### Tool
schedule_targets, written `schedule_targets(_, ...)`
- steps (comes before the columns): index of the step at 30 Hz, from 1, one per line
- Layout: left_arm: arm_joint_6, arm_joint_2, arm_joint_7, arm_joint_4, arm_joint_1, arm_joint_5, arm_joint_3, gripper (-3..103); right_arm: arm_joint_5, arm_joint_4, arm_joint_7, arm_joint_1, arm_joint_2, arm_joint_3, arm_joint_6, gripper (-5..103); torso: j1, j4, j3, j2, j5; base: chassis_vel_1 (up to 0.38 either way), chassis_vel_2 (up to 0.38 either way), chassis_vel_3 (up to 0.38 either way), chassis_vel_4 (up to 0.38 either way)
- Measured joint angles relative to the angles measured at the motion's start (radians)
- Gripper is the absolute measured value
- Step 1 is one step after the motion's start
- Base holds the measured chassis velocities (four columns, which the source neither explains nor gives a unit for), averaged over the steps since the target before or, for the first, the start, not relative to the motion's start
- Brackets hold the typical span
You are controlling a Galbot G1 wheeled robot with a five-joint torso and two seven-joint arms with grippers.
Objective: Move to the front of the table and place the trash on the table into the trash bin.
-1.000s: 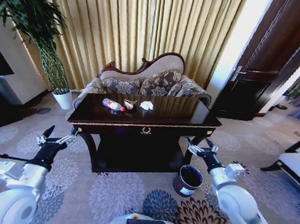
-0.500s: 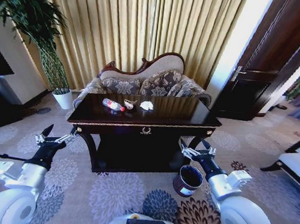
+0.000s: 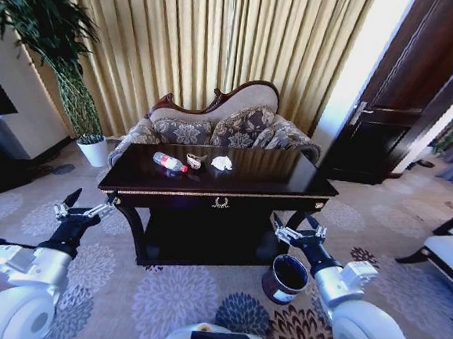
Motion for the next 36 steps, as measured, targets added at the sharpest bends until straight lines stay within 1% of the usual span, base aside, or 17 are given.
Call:
schedule_targets(15, -0.001, -0.016, 0.002, 0.000, -0.001, 0.020, 0.025, 100, -0.017, -0.002, 0.000, 0.002, 0.001, -0.011, 0.001, 100, 0.000, 0.0000, 0.000, 0.000, 0.0000, -0.094, 0.100, 0.103, -0.104)
schedule_targets(25, -0.015, -0.021, 0.007, 0.000, 0.013, 0.022, 0.014, 100, -0.017, -0.003, -0.001, 0.003, -0.002, -0.013, 0.001, 100, 0.000, -0.0001, 0.000, 0.000, 0.0000, -0.080, 0.079, 0.086, -0.078)
schedule_targets(36, -0.016, -0.024, 0.011, 0.000, 0.013, 0.024, 0.014, 100, -0.016, -0.003, -0.001, -0.001, -0.002, -0.014, 0.001, 100, 0.000, 0.0000, 0.000, 0.000, 0.0000, -0.081, 0.090, 0.076, -0.087)
